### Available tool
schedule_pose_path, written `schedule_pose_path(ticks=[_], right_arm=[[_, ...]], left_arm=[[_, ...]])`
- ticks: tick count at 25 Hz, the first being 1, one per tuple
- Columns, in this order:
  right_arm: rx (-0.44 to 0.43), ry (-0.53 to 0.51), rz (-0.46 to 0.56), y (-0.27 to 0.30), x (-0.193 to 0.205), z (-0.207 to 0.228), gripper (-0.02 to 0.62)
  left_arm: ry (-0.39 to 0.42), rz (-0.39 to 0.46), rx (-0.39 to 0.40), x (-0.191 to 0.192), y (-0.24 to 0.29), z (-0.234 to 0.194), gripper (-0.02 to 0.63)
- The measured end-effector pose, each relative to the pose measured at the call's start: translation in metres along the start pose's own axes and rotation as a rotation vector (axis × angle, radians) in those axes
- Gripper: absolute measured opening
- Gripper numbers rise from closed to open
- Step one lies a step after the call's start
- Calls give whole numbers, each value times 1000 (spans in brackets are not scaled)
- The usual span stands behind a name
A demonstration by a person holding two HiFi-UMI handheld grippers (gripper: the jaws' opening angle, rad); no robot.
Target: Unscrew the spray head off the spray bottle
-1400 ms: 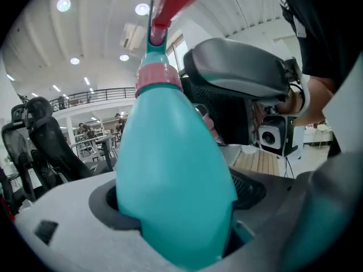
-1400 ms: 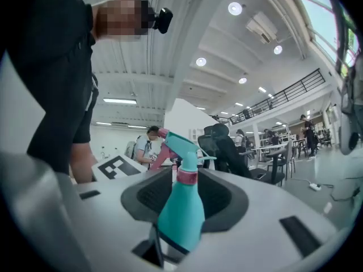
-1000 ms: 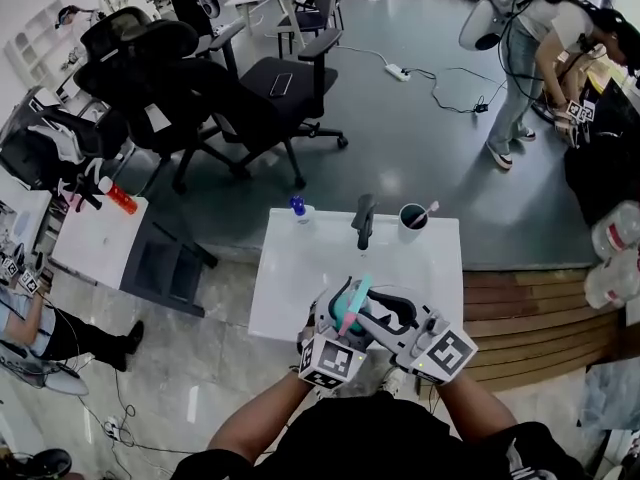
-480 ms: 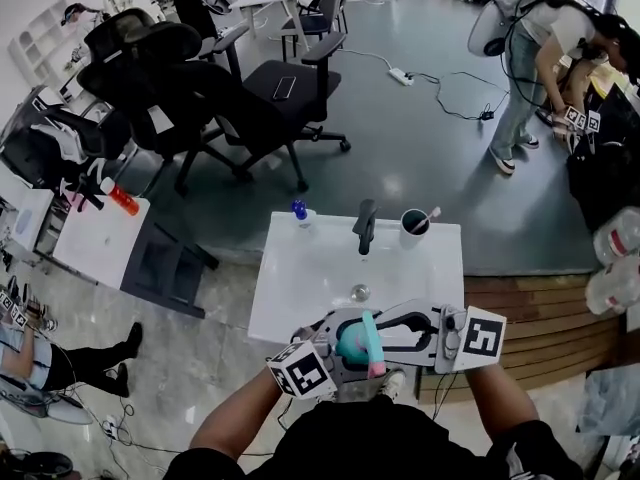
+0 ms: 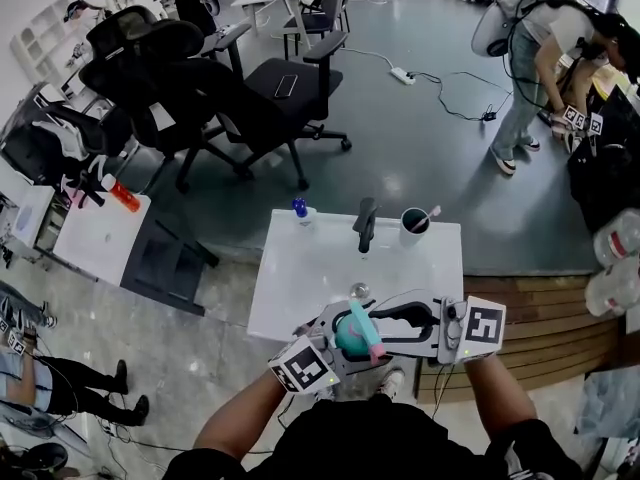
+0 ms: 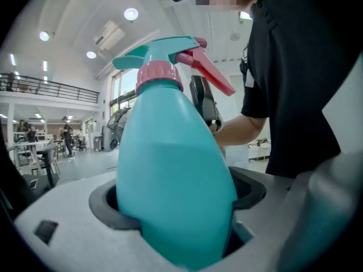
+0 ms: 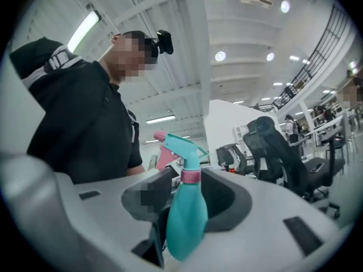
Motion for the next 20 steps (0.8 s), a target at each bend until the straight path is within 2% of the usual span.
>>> schedule_pose_path(ticks=[2,5,9,14,16,20], right_arm=[[65,10,56,-12,3,6,150],[161,-38,135,-30,7,13,150],[198,-45,186,-30,7,5,130],[240,-68,132,-5,18,-3,129],[296,-94,109,4,22,-2,130],[413,-52,105,18,25,2,155]], left_arm=[[-31,-62,-92,12,-2,-8,463],[-72,-166,-231,30,-8,-16,463],[-106,-263,-375,48,-15,-24,462],[-101,-288,-428,60,-11,-13,462],[-81,-288,-436,57,-8,-11,462],[-42,-300,-443,49,-6,-12,462]])
Point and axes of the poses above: the fingertips, and each gripper's own axes: y forward along the fingers, z to its right, x out of its underside, the point moved 9 cm from there along -y, backward along the fingers, and after that the axes turned 15 degrees about y, right-handed, at the moved point
